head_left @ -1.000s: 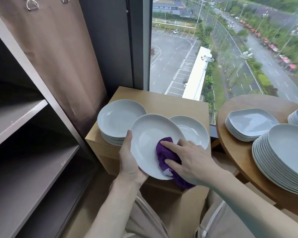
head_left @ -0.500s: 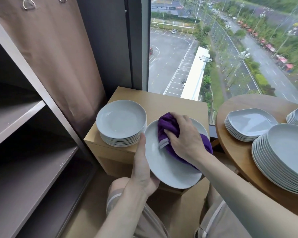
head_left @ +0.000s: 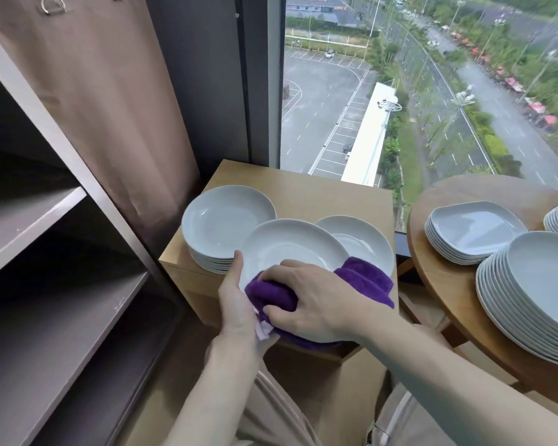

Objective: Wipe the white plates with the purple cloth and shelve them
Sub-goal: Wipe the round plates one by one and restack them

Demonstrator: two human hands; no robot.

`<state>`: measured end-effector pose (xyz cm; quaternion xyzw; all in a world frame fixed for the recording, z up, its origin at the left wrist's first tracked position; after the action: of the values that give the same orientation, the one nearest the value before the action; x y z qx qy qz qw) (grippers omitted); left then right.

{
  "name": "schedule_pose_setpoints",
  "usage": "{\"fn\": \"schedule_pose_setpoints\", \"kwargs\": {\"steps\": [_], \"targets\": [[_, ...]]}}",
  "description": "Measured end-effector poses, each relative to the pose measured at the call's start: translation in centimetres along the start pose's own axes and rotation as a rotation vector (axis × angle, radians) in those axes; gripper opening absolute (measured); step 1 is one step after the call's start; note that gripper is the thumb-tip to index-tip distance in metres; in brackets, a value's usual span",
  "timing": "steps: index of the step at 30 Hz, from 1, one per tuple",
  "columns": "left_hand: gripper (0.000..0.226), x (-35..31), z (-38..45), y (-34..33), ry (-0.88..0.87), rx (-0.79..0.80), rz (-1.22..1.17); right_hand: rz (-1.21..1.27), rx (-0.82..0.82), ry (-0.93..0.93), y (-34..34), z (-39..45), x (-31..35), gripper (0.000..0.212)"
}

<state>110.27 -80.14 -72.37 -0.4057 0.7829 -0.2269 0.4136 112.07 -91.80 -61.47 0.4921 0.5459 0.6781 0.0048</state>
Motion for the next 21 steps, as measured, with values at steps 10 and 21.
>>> {"fn": "schedule_pose_setpoints", "kwargs": {"steps": [10,21], "targets": [[0.055,-0.1,-4.8,-4.6,-0.142,0.026,0.182,-0.133,-0.274,-0.328,3.5,-0.9,-7.3,0.042],[0.064,1.3,-4.8,-5.8,-0.052,0.123,0.158,-0.06,-0.284,-0.089,2.8,1.5,-0.8,0.039]]}}
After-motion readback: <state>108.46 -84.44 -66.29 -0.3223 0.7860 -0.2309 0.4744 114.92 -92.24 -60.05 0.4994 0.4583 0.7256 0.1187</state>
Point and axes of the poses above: each hand's wrist, its own z-axis towards the middle knuckle, its own y-axis out of the back of the hand, x = y × z, the point moved 3 cm from there along z, towards the middle knuckle, and after that the axes turned 10 degrees about z, right-handed, at the moved point
